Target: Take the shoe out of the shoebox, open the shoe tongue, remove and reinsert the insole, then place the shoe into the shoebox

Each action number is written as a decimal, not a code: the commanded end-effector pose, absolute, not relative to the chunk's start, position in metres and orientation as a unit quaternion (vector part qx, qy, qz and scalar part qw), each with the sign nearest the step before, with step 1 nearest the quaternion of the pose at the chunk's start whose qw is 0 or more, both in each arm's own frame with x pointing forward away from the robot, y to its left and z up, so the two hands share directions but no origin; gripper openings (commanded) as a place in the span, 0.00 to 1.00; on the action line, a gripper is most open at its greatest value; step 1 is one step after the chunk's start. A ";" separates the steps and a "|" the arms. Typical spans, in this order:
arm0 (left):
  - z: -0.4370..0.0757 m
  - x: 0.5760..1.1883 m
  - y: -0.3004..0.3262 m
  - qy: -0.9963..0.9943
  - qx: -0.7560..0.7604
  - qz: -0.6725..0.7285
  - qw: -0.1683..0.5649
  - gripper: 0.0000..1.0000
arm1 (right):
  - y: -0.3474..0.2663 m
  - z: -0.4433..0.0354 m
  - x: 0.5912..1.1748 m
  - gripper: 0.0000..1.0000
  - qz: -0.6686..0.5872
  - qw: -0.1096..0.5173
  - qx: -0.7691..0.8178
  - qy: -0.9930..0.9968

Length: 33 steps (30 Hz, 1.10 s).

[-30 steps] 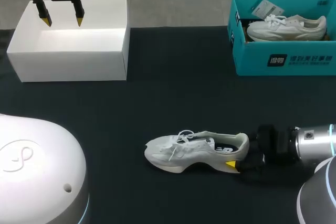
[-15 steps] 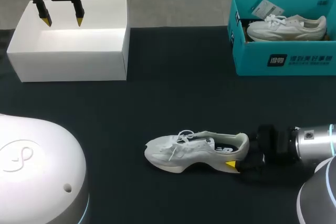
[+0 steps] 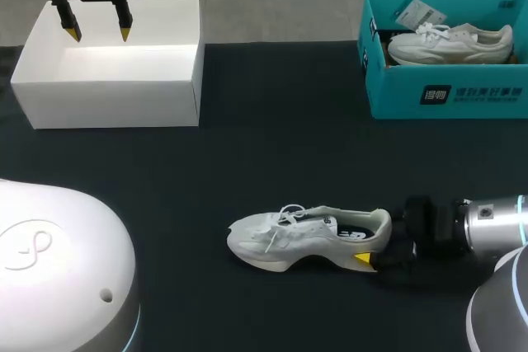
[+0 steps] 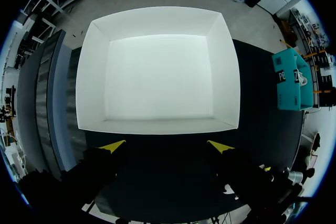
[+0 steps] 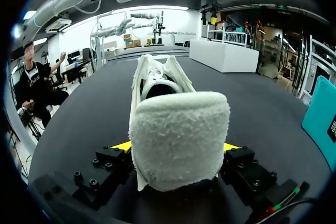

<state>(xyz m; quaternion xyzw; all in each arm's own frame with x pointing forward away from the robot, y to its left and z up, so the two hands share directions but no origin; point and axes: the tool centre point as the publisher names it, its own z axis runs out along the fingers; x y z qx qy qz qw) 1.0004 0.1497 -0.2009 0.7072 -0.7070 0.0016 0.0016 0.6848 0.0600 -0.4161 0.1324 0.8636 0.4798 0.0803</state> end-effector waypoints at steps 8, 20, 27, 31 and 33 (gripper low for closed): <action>-0.207 0.983 0.117 -0.676 0.735 -0.028 -0.037 1.00 | 0.061 -0.418 0.686 0.00 0.478 0.081 0.133 0.865; -0.228 0.915 0.052 -0.601 0.795 -0.041 -0.073 1.00 | 0.061 -0.418 0.686 0.00 0.478 0.081 0.133 0.865; -0.243 0.866 -0.005 -0.625 0.775 -0.078 -0.056 1.00 | 0.061 -0.418 0.686 0.00 0.478 0.081 0.133 0.865; -0.245 0.863 -0.012 -0.645 0.758 -0.078 -0.051 1.00 | 0.061 -0.418 0.686 0.00 0.478 0.081 0.133 0.865; -0.245 0.863 -0.012 -0.645 0.758 -0.078 -0.051 1.00 | 0.061 -0.418 0.686 0.00 0.478 0.081 0.133 0.865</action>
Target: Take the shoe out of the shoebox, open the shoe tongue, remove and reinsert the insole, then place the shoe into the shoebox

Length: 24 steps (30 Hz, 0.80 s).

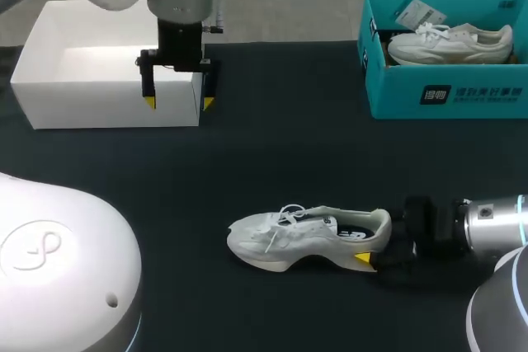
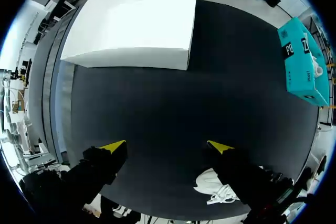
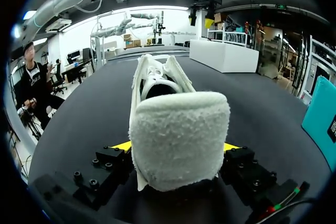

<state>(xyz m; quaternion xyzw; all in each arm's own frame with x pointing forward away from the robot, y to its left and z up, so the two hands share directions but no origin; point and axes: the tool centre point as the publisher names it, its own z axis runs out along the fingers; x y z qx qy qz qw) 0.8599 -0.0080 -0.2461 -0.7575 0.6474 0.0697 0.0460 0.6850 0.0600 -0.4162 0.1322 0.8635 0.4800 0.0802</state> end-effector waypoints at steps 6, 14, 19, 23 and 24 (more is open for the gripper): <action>-0.245 0.863 -0.012 0.645 -0.758 0.078 0.051 1.00 | 0.061 -0.418 0.686 0.00 0.478 0.081 0.133 0.865; -0.245 0.863 -0.012 0.645 -0.758 0.078 0.051 1.00 | 0.061 -0.418 0.686 0.00 0.478 0.081 0.133 0.865; -0.250 0.853 -0.022 0.657 -0.749 0.066 0.057 1.00 | 0.061 -0.418 0.686 0.00 0.478 0.081 0.133 0.865; -0.256 0.827 -0.040 0.655 -0.750 0.057 0.072 1.00 | 0.061 -0.418 0.686 0.00 0.478 0.081 0.133 0.865; -0.255 0.820 -0.043 0.659 -0.747 0.054 0.069 1.00 | 0.061 -0.418 0.686 0.00 0.478 0.081 0.133 0.865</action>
